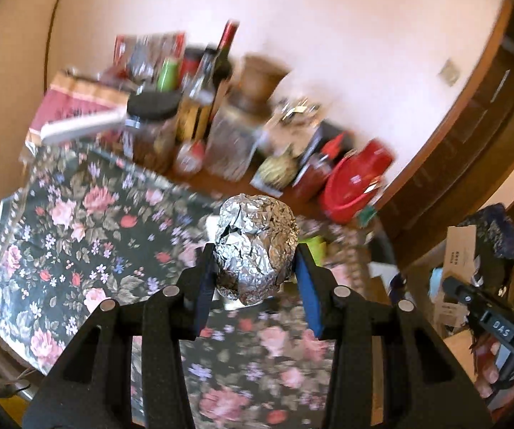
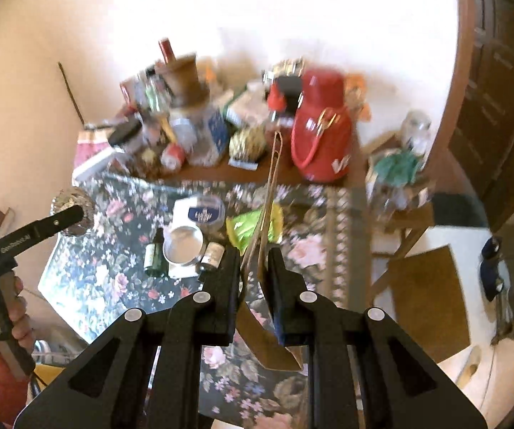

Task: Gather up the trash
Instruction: 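Carry the foil ball in the left tool while the right tool carries the paper strip to the bucket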

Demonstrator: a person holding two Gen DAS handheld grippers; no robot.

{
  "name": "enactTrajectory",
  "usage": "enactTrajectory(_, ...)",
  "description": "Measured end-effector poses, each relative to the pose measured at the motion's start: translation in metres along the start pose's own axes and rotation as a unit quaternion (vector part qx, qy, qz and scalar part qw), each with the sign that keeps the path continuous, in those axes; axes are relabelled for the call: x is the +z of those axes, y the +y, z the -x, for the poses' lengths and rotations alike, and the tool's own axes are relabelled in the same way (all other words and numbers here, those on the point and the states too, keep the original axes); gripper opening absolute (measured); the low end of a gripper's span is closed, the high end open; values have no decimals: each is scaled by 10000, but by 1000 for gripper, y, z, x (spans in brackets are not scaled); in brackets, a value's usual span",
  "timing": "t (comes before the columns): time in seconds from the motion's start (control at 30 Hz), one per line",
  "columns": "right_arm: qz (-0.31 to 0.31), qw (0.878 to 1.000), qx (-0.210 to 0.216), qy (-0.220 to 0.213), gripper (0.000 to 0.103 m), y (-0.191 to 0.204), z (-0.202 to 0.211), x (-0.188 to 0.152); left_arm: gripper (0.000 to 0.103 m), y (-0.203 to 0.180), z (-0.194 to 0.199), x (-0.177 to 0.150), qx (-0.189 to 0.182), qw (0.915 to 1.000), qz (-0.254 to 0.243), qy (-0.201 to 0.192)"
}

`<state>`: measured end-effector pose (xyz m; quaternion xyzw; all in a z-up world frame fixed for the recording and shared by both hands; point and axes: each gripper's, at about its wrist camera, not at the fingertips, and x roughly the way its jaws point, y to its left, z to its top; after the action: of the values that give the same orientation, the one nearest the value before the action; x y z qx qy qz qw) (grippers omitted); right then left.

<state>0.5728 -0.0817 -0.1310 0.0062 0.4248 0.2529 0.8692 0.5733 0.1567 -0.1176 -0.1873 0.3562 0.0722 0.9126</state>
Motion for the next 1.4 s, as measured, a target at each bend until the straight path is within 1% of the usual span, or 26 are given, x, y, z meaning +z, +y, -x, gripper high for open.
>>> enactTrajectory(0.07,74,9996,0,-256,14,1,24,-4,42,-15,26,-6,24,9997,-78,-235)
enactTrajectory(0.17,161,9985,40,-529,14,4,49,-8,42,-34,60,-16,62,9983,-231,-537)
enactTrajectory(0.3,297,9952,215,-907,15,15,87,-14,42,-54,105,-29,49,9951,-415,-898)
enactTrajectory(0.47,313,9914,395,-1211,14,33,119,-27,42,-59,144,-44,-41,9912,-652,-1149)
enactTrajectory(0.63,275,9900,301,-1352,14,53,138,-48,42,-55,175,-61,-165,9873,-905,-1295)
enactTrajectory(0.77,101,9912,196,-1305,14,74,146,-73,42,-39,195,-80,-370,9860,-1075,-1221)
enactTrajectory(0.97,-216,9925,87,-1199,14,108,155,-116,42,-11,225,-117,-474,9853,-1347,-939)
enactTrajectory(1.2,-419,9935,-80,-1051,14,142,173,-173,42,20,257,-167,-707,9847,-1432,-691)
enactTrajectory(1.3,-517,9944,-165,-910,14,152,177,-197,42,30,265,-186,-781,9845,-1480,-521)
enactTrajectory(1.4,-639,9953,-188,-708,14,157,176,-212,42,36,262,-202,-815,9849,-1513,-213)
